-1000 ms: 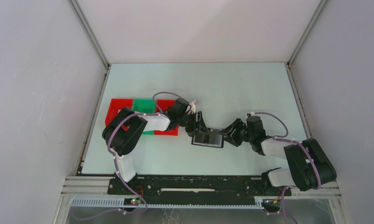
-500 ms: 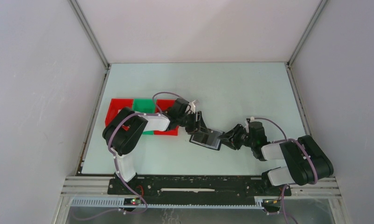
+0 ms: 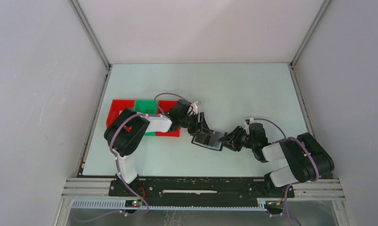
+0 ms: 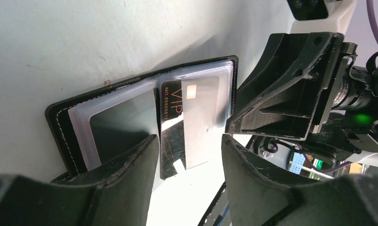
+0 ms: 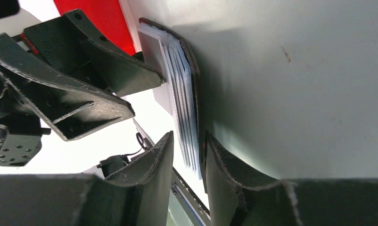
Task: Take the credit cards out of the card holder
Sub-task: Remove the credit card from the card holder.
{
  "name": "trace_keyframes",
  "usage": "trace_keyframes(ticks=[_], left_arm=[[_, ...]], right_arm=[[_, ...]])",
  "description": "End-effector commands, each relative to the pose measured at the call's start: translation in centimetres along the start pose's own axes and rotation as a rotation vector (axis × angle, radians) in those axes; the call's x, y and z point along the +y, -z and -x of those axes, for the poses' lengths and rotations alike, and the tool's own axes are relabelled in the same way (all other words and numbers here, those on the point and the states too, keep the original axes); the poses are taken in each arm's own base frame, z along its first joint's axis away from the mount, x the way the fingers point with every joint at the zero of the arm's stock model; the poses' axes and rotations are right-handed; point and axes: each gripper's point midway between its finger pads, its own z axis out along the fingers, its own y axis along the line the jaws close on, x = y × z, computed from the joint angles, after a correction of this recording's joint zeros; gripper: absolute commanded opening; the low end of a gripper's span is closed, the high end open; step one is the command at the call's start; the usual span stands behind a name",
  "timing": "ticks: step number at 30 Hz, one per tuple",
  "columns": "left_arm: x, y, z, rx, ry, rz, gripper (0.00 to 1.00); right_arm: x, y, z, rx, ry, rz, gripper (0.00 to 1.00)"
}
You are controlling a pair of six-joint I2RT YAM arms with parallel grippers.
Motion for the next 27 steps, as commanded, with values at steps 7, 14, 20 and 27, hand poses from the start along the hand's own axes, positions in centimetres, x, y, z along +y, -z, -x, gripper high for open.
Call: trace_keyframes(ticks=[7,14,20,27], left_arm=[[5.4,0.2,-3.3,0.06,0.062,0.181,0.59],[3.2,2.2,-2.4,0.018,0.039,0.158,0.6],[0.3,4.0,-1.7,-0.011,0.017,0.099,0.61],[-2.0,5.5,-1.1,-0.022,0.022,0.009,0.62]], right_arm=[[0.4,-0.8,0.2,0.023,0.017,0.042,0.0],[1.3,0.4,0.7,0.044,0.007,0.169,0.0],[3.8,2.0,1.0,0.058,0.051,0.301,0.0],[5.7,2.9,0.9,0.064,0.098,0.373,0.0]])
